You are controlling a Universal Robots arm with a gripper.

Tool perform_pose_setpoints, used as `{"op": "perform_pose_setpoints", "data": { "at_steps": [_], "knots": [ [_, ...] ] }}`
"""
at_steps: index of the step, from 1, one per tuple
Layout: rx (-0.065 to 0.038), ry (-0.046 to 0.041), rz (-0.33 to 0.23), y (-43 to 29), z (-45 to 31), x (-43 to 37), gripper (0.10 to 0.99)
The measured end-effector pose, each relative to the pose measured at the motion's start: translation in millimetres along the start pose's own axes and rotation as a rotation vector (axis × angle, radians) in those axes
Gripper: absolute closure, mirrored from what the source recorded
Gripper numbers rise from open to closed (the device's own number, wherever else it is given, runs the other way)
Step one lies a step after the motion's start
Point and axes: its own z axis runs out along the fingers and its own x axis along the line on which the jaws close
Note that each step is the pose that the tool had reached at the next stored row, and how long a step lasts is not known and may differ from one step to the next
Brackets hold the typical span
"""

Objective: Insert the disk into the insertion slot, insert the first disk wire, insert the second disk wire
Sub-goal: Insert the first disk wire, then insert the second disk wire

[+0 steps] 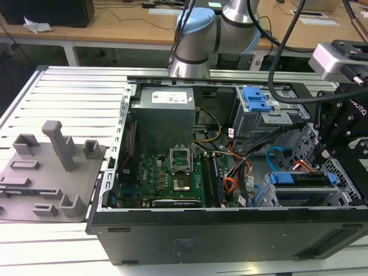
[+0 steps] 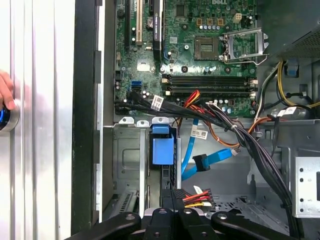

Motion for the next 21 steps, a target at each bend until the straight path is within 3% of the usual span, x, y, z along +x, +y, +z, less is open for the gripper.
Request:
{"op": "perform_pose_setpoints", "data": {
  "at_steps": [5,10,21],
  "knots": [
    [0.0,-0.0001,0.0,0.4,4.5,0.0,0.98],
    [0.0,0.0001,0.0,0.2,14.3,-0.2,0.98],
    [0.0,0.0001,0.0,0.2,14.7,-0.2,0.98]
  ]
}}
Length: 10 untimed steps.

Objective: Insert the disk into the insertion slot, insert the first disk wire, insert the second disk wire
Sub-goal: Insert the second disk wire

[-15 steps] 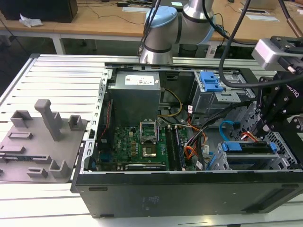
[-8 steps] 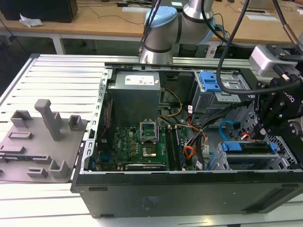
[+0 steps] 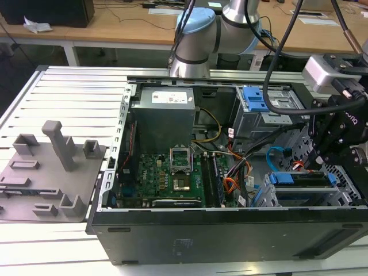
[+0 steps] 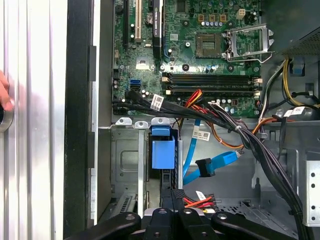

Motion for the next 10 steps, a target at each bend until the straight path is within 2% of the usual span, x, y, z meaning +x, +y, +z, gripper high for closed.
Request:
{"op": "perform_pose_setpoints", "data": {
  "at_steps": [3,5,7,8,10],
  "knots": [
    [0.0,0.0,0.0,0.0,0.0,0.0,0.98],
    [0.0,0.0,0.0,0.0,0.1,0.0,0.851],
    [0.0,0.0,0.0,0.0,0.1,0.0,0.851],
    [0.0,-0.0001,0.0,0.0,0.1,0.0,0.784],
    [0.0,0.0,0.0,0.0,0.1,0.0,0.784]
  ]
}}
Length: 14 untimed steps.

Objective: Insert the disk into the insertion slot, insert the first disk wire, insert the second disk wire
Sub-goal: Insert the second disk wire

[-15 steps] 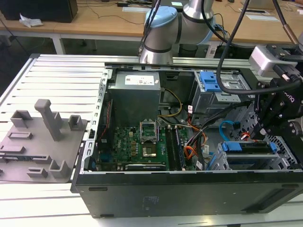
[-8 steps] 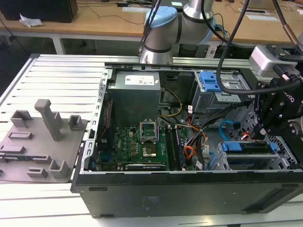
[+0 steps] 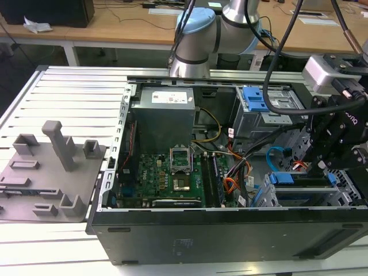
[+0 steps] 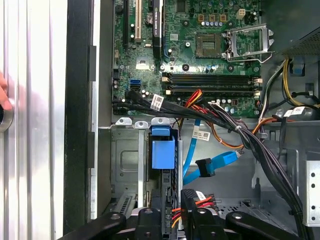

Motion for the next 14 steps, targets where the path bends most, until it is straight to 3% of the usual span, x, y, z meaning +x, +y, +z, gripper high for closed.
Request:
{"op": "perform_pose_setpoints", "data": {
  "at_steps": [3,8,14],
  "knots": [
    [0.0,0.0,0.0,0.2,-4.6,0.0,0.784],
    [0.0,-0.0001,0.0,0.9,-18.7,-0.1,0.784],
    [0.0,0.0,0.0,0.9,-19.1,-0.1,0.784]
  ]
}}
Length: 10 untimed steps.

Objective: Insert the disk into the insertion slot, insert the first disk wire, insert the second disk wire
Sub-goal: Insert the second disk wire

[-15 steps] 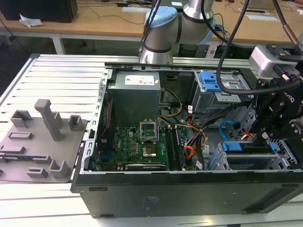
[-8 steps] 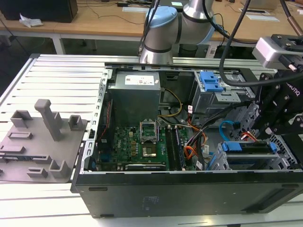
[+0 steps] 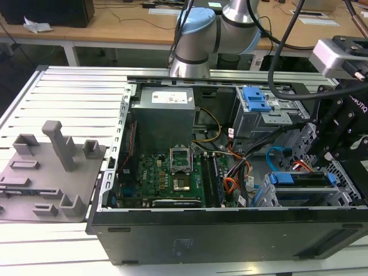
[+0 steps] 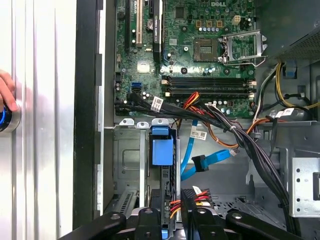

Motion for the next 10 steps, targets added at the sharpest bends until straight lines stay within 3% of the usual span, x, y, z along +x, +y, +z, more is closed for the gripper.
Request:
{"op": "perform_pose_setpoints", "data": {
  "at_steps": [4,10],
  "knots": [
    [0.0,-0.0001,0.0,-0.1,3.0,-1.0,0.784],
    [0.0,0.0001,0.0,0.7,4.0,-13.4,0.784]
  ]
}}
